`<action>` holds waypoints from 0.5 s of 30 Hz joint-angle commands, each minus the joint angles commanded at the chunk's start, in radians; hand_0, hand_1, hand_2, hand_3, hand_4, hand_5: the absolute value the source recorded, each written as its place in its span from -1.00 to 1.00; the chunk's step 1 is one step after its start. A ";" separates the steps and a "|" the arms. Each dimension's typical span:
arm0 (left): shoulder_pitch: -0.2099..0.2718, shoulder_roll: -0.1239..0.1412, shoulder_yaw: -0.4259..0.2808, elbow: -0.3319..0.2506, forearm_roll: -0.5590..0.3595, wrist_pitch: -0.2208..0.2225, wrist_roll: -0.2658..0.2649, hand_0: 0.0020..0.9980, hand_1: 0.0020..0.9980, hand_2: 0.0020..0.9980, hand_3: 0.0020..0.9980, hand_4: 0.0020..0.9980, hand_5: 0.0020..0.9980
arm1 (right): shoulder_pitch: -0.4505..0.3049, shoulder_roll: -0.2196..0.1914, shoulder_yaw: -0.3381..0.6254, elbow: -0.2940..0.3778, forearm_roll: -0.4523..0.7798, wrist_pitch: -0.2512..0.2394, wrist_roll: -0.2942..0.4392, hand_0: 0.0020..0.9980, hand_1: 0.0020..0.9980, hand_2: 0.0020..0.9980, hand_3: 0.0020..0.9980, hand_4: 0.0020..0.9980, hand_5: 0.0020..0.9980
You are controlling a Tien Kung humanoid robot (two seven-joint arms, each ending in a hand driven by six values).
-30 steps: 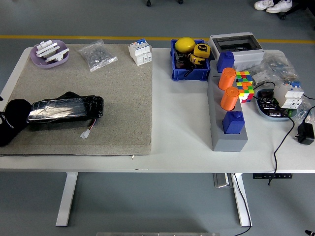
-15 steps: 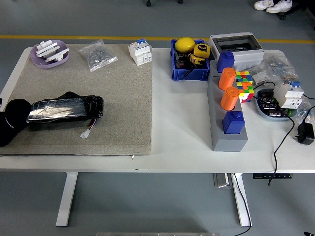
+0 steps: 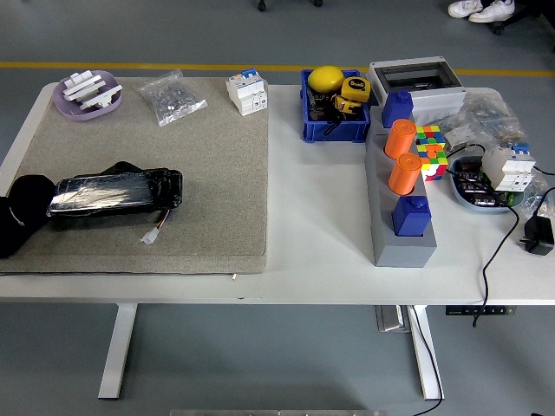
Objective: Pick the rag up,wipe the panel,place it on the desk
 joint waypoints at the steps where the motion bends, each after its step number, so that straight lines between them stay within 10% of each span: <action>1: 0.003 -0.005 -0.009 -0.002 -0.027 -0.008 -0.004 -0.07 0.37 0.31 0.19 0.27 -0.90 | 0.000 0.001 -0.001 -0.001 -0.001 0.004 -0.002 0.49 -0.14 0.42 0.36 1.00 0.19; 12: 0.022 -0.056 -0.078 -0.023 -0.072 -0.034 -0.042 -0.01 0.33 0.27 0.19 0.28 -0.93 | -0.004 0.001 -0.013 -0.006 0.003 0.009 -0.006 0.48 -0.14 0.42 0.36 1.00 0.20; 13: 0.024 -0.060 -0.080 -0.025 -0.071 -0.034 -0.041 0.35 0.38 0.27 0.20 0.34 -0.94 | -0.004 0.001 -0.014 -0.006 0.003 0.009 -0.006 0.48 -0.14 0.42 0.36 1.00 0.19; 15: 0.026 -0.068 -0.083 -0.024 -0.069 -0.034 -0.041 0.35 0.38 0.27 0.20 0.34 -0.94 | -0.003 0.001 -0.015 -0.006 0.003 0.009 -0.006 0.48 -0.14 0.42 0.36 1.00 0.19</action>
